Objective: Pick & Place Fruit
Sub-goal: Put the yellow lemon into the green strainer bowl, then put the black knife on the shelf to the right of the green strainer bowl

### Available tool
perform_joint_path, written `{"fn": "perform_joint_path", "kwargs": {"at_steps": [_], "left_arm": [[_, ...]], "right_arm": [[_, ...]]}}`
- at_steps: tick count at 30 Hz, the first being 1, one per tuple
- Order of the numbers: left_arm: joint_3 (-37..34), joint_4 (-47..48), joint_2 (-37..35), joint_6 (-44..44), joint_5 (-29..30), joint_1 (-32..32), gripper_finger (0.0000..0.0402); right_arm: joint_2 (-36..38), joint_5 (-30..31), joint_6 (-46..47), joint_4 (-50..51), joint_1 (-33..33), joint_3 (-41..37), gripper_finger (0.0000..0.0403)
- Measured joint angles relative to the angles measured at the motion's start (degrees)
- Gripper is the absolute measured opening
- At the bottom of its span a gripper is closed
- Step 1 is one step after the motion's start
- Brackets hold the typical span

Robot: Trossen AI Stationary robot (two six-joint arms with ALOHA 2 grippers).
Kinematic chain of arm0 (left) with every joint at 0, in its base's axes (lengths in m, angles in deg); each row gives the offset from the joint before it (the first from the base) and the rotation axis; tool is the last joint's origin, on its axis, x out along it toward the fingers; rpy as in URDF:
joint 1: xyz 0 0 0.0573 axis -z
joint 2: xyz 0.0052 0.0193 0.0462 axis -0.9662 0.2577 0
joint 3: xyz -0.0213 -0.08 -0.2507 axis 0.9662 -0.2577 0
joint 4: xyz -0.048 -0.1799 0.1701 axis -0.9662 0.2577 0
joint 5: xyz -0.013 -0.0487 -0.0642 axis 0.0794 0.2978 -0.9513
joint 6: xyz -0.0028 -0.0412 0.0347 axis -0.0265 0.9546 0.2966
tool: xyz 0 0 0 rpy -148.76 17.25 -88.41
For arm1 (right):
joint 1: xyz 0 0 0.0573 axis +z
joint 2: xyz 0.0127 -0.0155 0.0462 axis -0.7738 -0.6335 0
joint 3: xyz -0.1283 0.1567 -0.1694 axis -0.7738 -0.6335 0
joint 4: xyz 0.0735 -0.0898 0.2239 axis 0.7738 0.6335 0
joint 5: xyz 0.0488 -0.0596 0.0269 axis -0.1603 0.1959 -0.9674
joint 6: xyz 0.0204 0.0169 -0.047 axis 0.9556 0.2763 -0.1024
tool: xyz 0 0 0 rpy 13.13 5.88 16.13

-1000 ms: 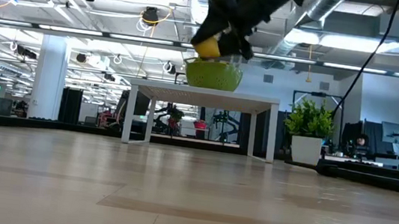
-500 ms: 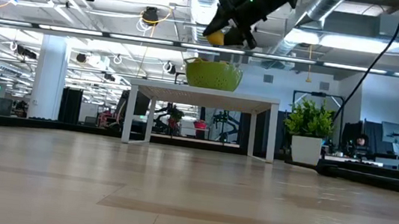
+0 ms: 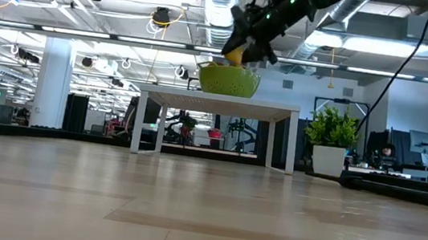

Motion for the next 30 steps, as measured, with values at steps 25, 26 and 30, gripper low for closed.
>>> {"fn": "perform_joint_path", "kwargs": {"at_steps": [25, 26, 30], "left_arm": [[0.01, -0.09, 0.0, 0.0, -0.01, 0.02, 0.0191], [0.01, -0.09, 0.0, 0.0, -0.01, 0.02, 0.0191], [0.02, -0.09, 0.0, 0.0, -0.01, 0.02, 0.0191]], "right_arm": [[-1.11, -2.36, -2.14, -0.44, 1.69, 2.39, 0.0267], [-1.04, -2.38, -2.87, -0.17, 2.24, 3.52, 0.0268], [-1.16, -2.62, -6.49, 7.63, 4.81, 10.94, 0.0268]]}}
